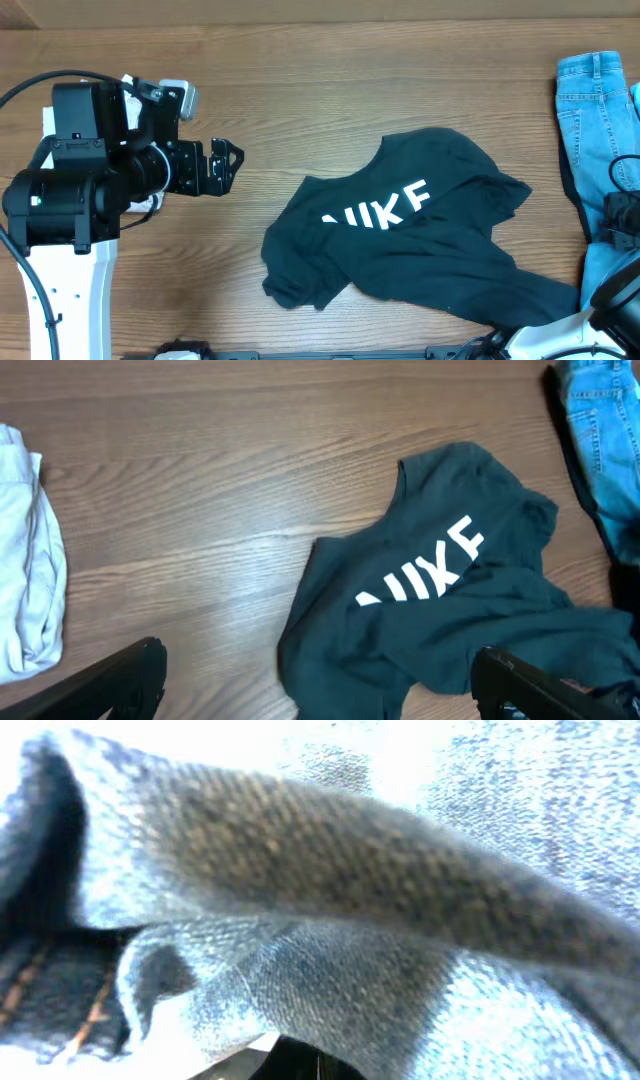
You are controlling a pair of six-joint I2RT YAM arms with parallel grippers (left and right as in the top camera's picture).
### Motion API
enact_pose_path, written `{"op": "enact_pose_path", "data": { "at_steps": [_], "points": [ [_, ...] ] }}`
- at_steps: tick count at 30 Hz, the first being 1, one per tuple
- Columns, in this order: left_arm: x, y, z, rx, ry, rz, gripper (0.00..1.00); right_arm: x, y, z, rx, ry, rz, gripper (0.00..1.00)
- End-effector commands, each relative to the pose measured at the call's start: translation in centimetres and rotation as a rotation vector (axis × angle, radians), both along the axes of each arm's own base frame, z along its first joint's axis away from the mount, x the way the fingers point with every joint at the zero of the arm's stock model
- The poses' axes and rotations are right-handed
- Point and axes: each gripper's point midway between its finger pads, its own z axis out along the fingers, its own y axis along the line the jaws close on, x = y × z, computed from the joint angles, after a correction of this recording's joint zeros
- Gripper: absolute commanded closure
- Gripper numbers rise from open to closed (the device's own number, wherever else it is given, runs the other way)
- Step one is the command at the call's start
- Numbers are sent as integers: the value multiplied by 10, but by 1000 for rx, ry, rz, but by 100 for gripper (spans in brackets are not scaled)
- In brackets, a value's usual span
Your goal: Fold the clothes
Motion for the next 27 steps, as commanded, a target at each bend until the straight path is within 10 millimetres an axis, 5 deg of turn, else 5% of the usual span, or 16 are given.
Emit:
{"op": "enact_pose_path", "data": {
  "at_steps": [1,4,7,12,15,18,23,27],
  "points": [
    [1,-3,9,-22,-19,14,0,44,8,27,30,-166,156,93],
    [2,-3,10,-22,-24,14,0,109,72,88,159,-581,608,68],
    [2,-3,9,-20,-20,14,0,120,113,116,250,-693,735,59],
    [4,-3,-7,23,31,-10,0,119,184,97,351,-525,857,49],
    [11,-18,-23,36,82,-72,0,125,251,84,335,-410,1063,43],
    [21,-38,-49,72,138,-184,3,123,295,61,209,-204,1191,39],
    [38,-65,-107,131,274,-330,18,113,336,44,38,4,1264,39],
    [61,-69,-161,170,378,-339,30,105,336,42,76,29,1232,38]
  ]
}}
